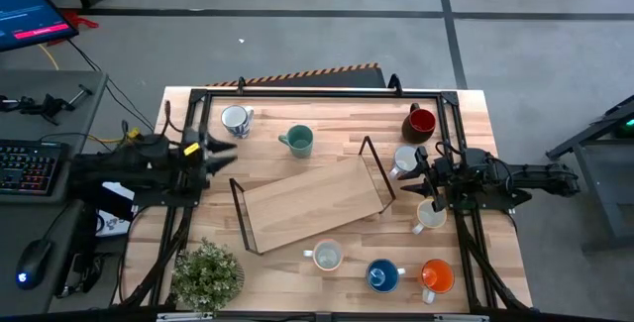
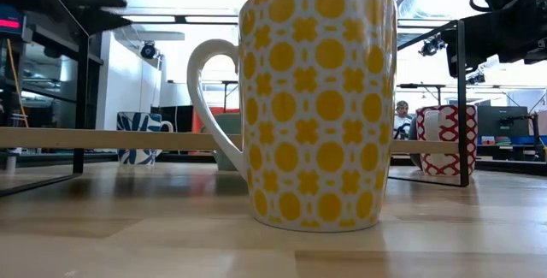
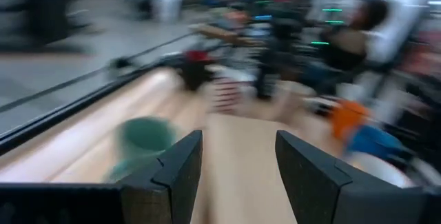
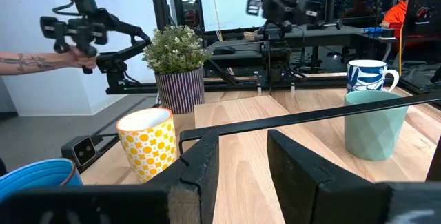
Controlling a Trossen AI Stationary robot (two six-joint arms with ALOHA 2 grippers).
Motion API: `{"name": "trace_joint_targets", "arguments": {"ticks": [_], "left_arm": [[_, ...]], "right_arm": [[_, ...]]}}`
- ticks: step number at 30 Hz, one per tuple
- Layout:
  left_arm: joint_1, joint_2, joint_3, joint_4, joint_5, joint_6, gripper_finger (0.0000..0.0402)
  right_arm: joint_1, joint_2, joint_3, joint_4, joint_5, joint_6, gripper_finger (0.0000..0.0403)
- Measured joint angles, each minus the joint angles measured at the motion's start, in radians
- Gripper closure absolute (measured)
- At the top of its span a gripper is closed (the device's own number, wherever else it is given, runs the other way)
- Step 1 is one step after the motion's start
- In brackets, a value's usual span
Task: Place coffee mugs
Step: Put the black mug on the shelf
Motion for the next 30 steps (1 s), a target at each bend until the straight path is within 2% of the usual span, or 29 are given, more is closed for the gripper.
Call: {"name": "trace_joint_targets", "arguments": {"ticks": [3,10,30], "left_arm": [[0.000,0.000,-0.070,0.124,0.095,0.083,0.0227],[0.000,0.000,-0.154,0.277,0.191,0.144,0.0227],[0.000,0.000,-0.154,0.267,0.186,0.126,0.0227]], "right_arm": [[0.000,0.000,0.000,0.000,0.000,0.000,0.0295],[0.000,0.000,0.000,0.000,0.000,0.000,0.0295],[0.000,0.000,0.000,-0.001,0.011,-0.015,0.0295]]}}
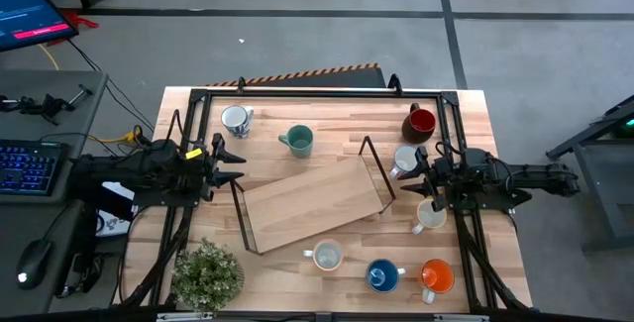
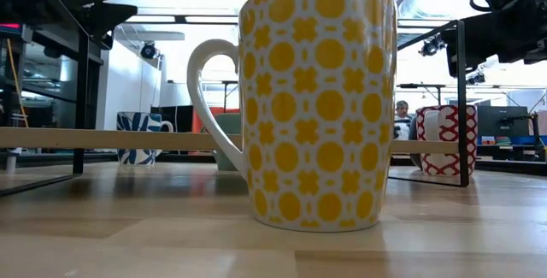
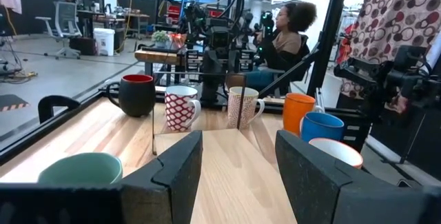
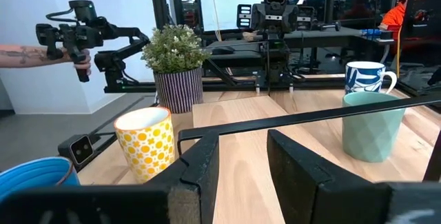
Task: Place coffee mugs
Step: Put the black mug on the shelf
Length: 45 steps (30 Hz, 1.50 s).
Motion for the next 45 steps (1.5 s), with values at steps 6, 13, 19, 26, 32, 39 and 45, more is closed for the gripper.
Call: {"name": "trace_joint_targets", "arguments": {"ticks": [6,13,19,26,32,39,45], "left_arm": [[0.000,0.000,0.000,0.000,0.000,-0.018,0.0227],[0.000,0.000,0.000,0.000,0.000,-0.035,0.0227],[0.001,0.000,-0.001,0.044,-0.060,-0.038,0.0227],[0.001,0.007,-0.001,0.227,-0.185,0.031,0.0227],[0.001,0.057,-0.001,0.308,-0.185,-0.012,0.0227],[0.001,0.151,-0.001,0.419,-0.175,-0.050,0.0227],[0.001,0.209,0.052,0.411,-0.147,-0.011,0.0227]], "right_arm": [[0.000,0.000,0.000,-0.003,0.060,0.075,0.0295],[0.000,0.000,0.000,-0.004,0.059,0.160,0.0295],[0.000,0.000,0.000,-0.010,0.062,0.179,0.0295],[0.000,0.000,0.000,0.109,0.108,0.303,0.0295],[0.000,0.000,0.079,0.174,0.153,0.303,0.0295],[0.000,0.019,0.247,0.025,0.191,0.235,0.0295],[0.000,0.128,0.393,-0.157,0.242,0.199,0.0295]]}}
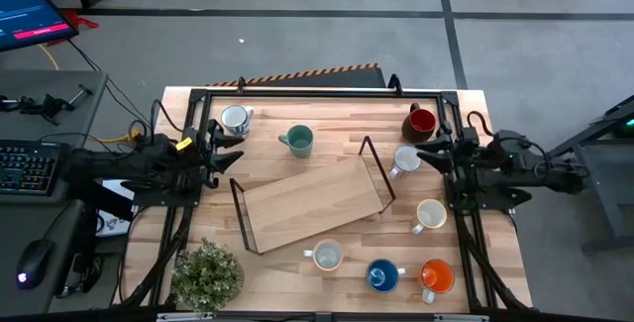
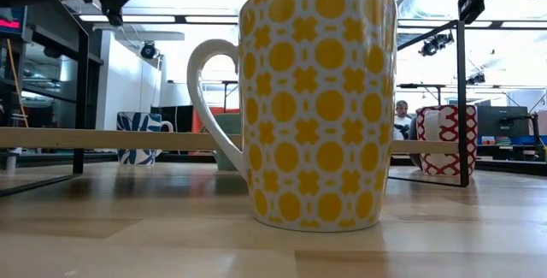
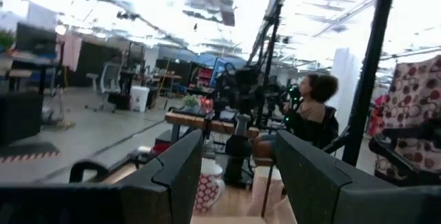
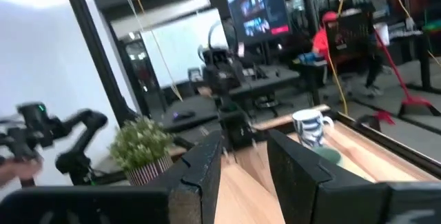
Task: Place coffee mugs
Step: Put the black mug on the shelf
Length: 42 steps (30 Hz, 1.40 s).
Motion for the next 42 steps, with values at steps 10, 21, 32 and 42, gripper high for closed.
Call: {"name": "trace_joint_targets", "arguments": {"ticks": [10,21,32,42], "left_arm": [[0.000,0.071,0.229,-0.357,0.043,0.063,0.0227],[0.000,0.106,0.300,-0.448,0.027,0.033,0.0227],[0.000,0.154,0.300,-0.453,0.013,-0.042,0.0227],[0.000,0.181,0.300,-0.452,0.013,-0.051,0.0227]], "right_arm": [[0.000,0.211,0.187,-0.160,-0.011,-0.088,0.0295],[0.000,0.355,0.327,-0.314,0.264,-0.080,0.0295],[-0.019,0.523,0.487,-0.664,0.575,0.186,0.0295],[-0.236,0.688,0.660,-0.934,0.516,0.365,0.0295]]}}
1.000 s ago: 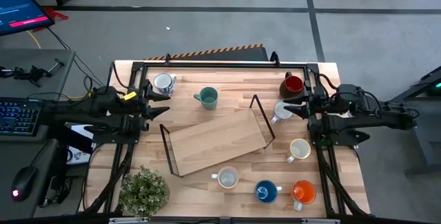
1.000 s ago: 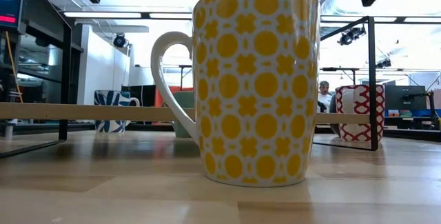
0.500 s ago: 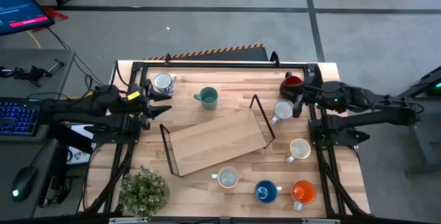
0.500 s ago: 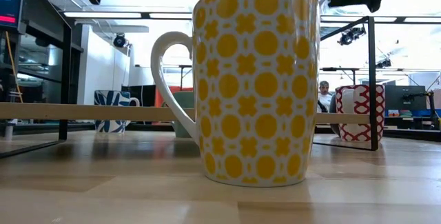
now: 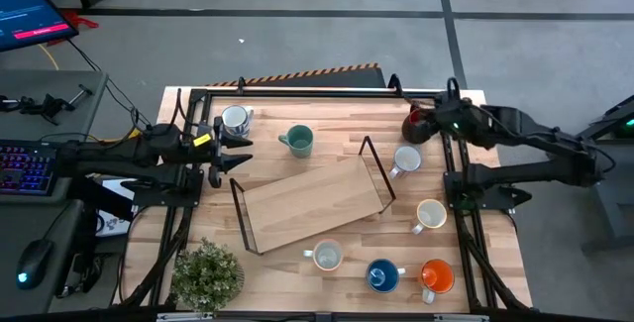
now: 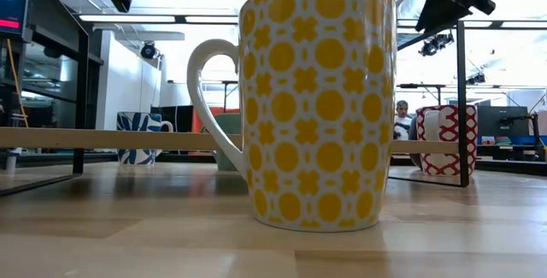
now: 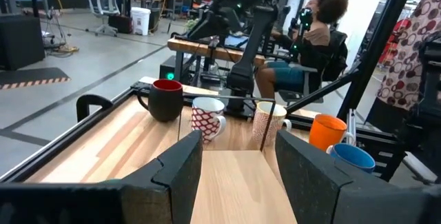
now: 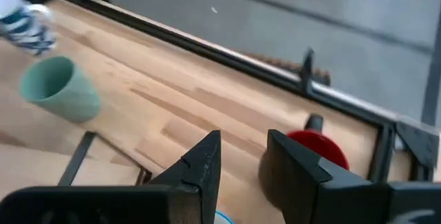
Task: Place coffee mugs
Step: Put the black mug on the shelf
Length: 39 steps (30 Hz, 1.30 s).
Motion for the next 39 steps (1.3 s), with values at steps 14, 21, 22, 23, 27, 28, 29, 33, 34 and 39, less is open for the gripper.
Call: {"name": "trace_joint_targets", "arguments": {"ticks": [14,21,22,23,27,28,29,33,34,39], "left_arm": [[0.000,-0.001,0.000,0.002,0.000,0.010,0.0227],[0.000,-0.001,0.000,0.002,0.000,0.019,0.0227],[0.000,-0.001,0.000,0.002,0.000,0.019,0.0227],[0.000,-0.001,0.000,0.001,0.000,0.019,0.0227],[0.000,-0.001,0.000,0.001,0.000,0.019,0.0227],[0.000,-0.001,0.000,0.001,0.000,0.019,0.0227],[0.000,-0.001,0.000,0.001,0.000,0.019,0.0227],[0.000,-0.001,0.000,0.001,0.000,0.028,0.0227],[0.000,-0.001,0.000,0.001,0.000,0.028,0.0227],[0.000,-0.001,0.000,0.001,0.000,0.028,0.0227]], "right_arm": [[-0.310,0.296,0.046,-0.044,-0.328,-0.133,0.0295],[-0.353,0.395,0.046,-0.103,-0.328,-0.134,0.0295],[-0.356,0.410,0.046,-0.113,-0.328,-0.131,0.0295],[-0.361,0.423,0.044,-0.117,-0.329,-0.131,0.0295],[-0.368,0.466,0.021,-0.108,-0.329,-0.127,0.0295],[-0.370,0.475,0.014,-0.101,-0.329,-0.119,0.0295],[-0.372,0.481,0.008,-0.098,-0.329,-0.108,0.0295],[-0.382,0.502,-0.015,-0.081,-0.326,-0.086,0.0295],[-0.386,0.506,-0.017,-0.077,-0.326,-0.086,0.0295],[-0.399,0.535,-0.018,-0.035,-0.328,-0.108,0.0295]]}}
